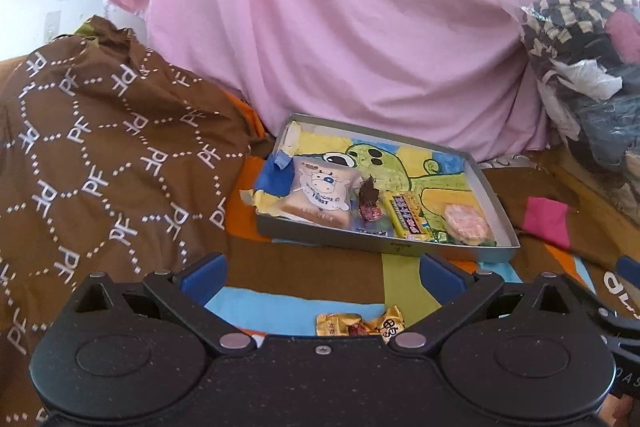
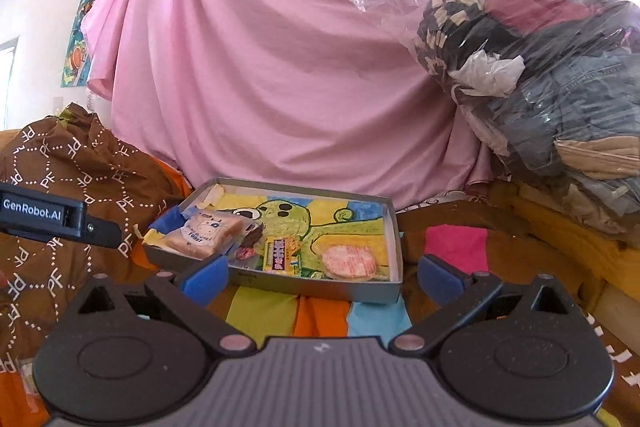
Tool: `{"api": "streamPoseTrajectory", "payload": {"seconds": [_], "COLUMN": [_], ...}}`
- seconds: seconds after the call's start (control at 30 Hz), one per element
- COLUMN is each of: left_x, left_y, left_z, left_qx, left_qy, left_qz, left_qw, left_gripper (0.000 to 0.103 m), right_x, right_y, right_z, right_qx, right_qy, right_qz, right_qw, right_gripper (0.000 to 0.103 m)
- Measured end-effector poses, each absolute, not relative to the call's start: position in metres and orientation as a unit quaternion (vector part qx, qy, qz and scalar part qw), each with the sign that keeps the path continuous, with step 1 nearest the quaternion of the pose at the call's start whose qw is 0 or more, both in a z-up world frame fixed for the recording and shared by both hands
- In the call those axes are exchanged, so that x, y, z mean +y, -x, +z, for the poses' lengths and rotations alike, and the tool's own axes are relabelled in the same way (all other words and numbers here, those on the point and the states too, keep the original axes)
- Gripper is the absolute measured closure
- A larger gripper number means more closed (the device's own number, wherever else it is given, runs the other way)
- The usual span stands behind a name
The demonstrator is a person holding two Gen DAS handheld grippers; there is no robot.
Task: Organize snacks
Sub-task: 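Move both open grippers back over the loose snacks beside the tray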
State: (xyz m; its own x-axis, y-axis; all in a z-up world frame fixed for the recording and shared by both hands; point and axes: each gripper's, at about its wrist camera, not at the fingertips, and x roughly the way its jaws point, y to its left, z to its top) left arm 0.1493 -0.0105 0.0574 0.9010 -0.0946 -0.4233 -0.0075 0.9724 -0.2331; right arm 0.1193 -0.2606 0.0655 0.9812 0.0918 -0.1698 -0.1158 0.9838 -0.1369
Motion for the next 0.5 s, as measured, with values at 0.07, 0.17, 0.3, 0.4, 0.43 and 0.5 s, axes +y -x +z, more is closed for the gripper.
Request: {"api": "streamPoseTrajectory", "payload": {"seconds": [0.07,0.17,0.3,0.4,0.43,0.5], "left_x": [-0.008,-0.006,-0.001,0.002,0.003,0.005], "left_y": [-0.143,-0.133,-0.122,-0.115,-0.112,-0.105], "left_z": [0.057,0.057,0.053,0.048,0.045,0.040], "left_qx": [0.219,0.215,0.217,0.223,0.225,0.227], "left_qy": [0.115,0.106,0.099,0.098,0.097,0.093], "left_qz": [-0.022,-0.018,-0.015,-0.015,-0.014,-0.012], "left_qw": [0.969,0.971,0.971,0.970,0.969,0.969], "left_gripper": [0.001,0.001,0.001,0.001,0.001,0.001], "right_x": [-0.259,-0.256,-0.251,-0.246,-0.245,-0.242], "right_y": [-0.113,-0.104,-0.093,-0.085,-0.083,-0.078], "right_z": [0.065,0.064,0.059,0.054,0.052,0.047], "right_qx": [0.086,0.088,0.095,0.102,0.105,0.111], "right_qy": [0.069,0.068,0.068,0.070,0.071,0.073], "right_qz": [0.052,0.053,0.059,0.065,0.067,0.072], "right_qw": [0.993,0.992,0.991,0.990,0.990,0.988], "right_gripper": [0.000,0.000,0.000,0.000,0.000,0.000]}}
